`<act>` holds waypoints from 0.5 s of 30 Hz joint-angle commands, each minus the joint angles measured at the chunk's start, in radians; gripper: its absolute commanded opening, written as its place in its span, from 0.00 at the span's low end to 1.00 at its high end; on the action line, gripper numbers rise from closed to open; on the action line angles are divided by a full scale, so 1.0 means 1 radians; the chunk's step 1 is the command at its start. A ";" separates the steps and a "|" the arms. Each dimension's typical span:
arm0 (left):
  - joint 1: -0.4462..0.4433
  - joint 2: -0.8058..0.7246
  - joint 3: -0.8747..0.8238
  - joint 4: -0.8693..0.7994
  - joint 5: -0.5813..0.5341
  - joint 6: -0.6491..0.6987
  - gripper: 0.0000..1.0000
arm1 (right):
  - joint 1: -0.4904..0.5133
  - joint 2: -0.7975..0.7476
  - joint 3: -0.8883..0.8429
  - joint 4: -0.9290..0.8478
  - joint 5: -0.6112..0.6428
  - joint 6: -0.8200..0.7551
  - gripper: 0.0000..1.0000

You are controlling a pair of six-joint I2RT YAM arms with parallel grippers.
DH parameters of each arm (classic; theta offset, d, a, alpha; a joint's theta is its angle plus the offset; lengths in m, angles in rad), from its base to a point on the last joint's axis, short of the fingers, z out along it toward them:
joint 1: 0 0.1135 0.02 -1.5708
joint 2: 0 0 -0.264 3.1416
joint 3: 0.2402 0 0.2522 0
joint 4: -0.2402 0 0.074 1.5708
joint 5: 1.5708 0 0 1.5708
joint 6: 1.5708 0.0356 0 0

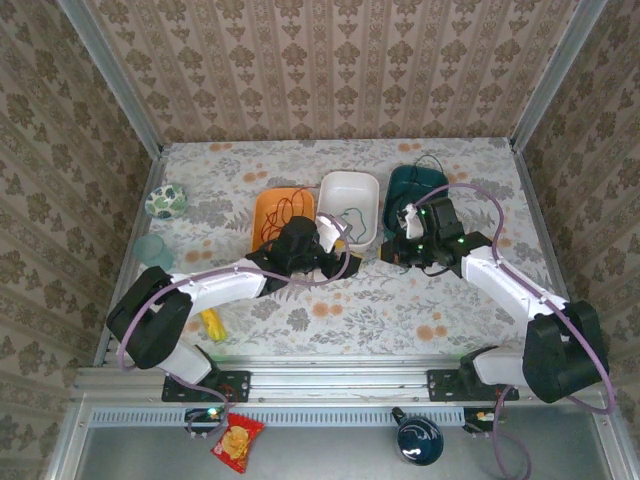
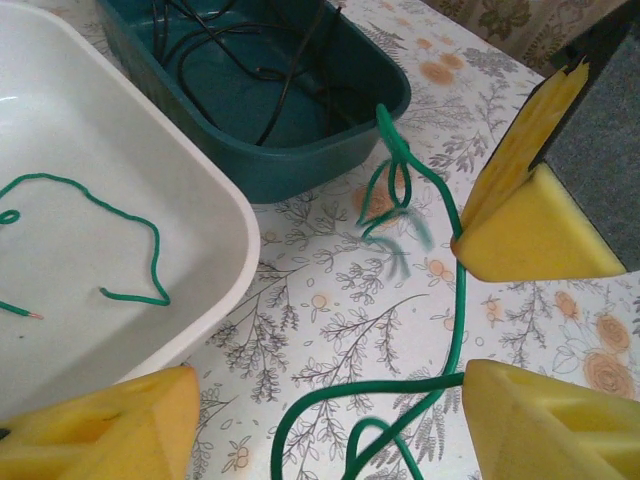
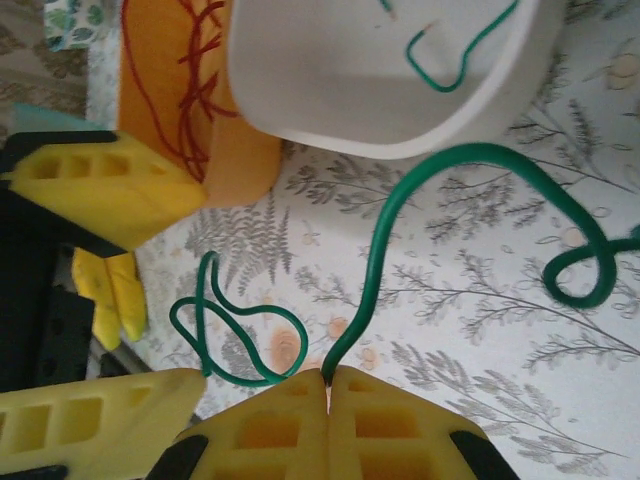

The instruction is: Untangle the cables

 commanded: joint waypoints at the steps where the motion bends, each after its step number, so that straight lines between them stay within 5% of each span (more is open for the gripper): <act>1: 0.019 0.024 -0.010 0.039 0.061 0.014 0.66 | -0.009 -0.009 -0.008 0.026 -0.089 0.014 0.00; 10: 0.025 0.058 -0.025 0.060 0.161 -0.022 0.45 | -0.036 0.013 -0.020 0.097 -0.133 0.076 0.00; 15: 0.026 0.082 -0.031 0.106 0.183 -0.057 0.18 | -0.046 0.011 -0.024 0.113 -0.151 0.086 0.00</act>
